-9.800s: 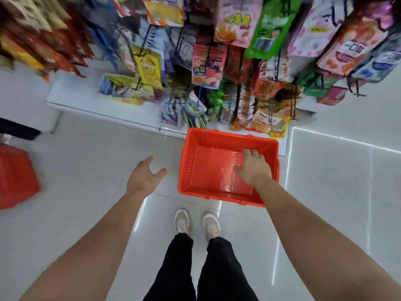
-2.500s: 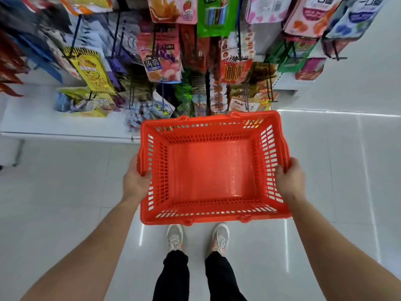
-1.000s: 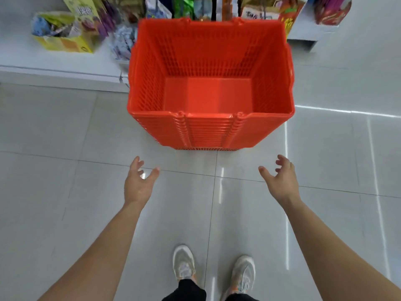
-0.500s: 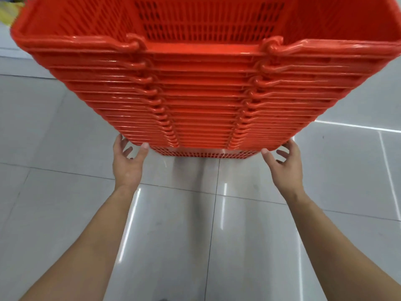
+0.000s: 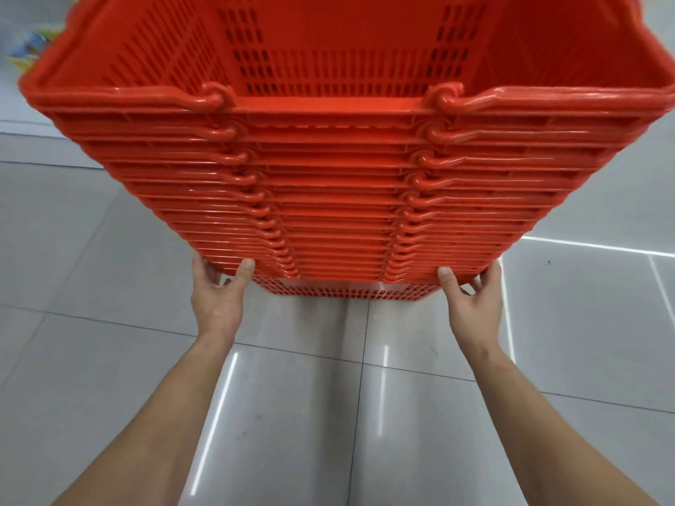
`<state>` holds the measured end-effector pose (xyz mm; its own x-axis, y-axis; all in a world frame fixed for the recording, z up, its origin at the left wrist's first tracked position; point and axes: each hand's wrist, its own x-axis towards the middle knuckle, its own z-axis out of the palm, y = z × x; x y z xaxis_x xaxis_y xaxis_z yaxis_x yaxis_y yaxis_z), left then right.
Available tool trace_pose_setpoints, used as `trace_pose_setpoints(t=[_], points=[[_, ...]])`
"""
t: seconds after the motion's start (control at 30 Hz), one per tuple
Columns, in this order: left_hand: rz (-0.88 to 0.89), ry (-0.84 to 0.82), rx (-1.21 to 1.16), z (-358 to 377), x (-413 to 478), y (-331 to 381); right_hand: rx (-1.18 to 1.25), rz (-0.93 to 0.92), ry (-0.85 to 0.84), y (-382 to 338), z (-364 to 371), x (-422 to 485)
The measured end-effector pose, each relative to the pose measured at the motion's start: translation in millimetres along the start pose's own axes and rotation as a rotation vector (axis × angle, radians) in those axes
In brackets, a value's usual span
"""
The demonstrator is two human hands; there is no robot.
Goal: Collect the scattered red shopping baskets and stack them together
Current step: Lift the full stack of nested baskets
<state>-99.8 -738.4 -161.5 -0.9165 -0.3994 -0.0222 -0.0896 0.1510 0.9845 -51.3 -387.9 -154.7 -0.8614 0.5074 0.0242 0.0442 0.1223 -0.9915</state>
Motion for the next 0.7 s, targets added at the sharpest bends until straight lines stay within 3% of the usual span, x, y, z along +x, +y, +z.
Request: trace_pose_setpoints(t=[0.17, 0.37, 0.7], points=[[0.019, -0.042, -0.064, 16.7, -22.5, 2.9, 0.004, 0.001, 0.034, 6.7, -29.8, -9.8], [0.021, -0.209, -0.071, 57.5, -66.5, 13.1, -0.016, 0.026, 0.157, 15.6, -102.1, -27.4], [0.038, -0.489, -0.006, 193.0, -129.3, 48.0, -0.068, 0.087, 0.430, 33.2, -251.6, -44.8]])
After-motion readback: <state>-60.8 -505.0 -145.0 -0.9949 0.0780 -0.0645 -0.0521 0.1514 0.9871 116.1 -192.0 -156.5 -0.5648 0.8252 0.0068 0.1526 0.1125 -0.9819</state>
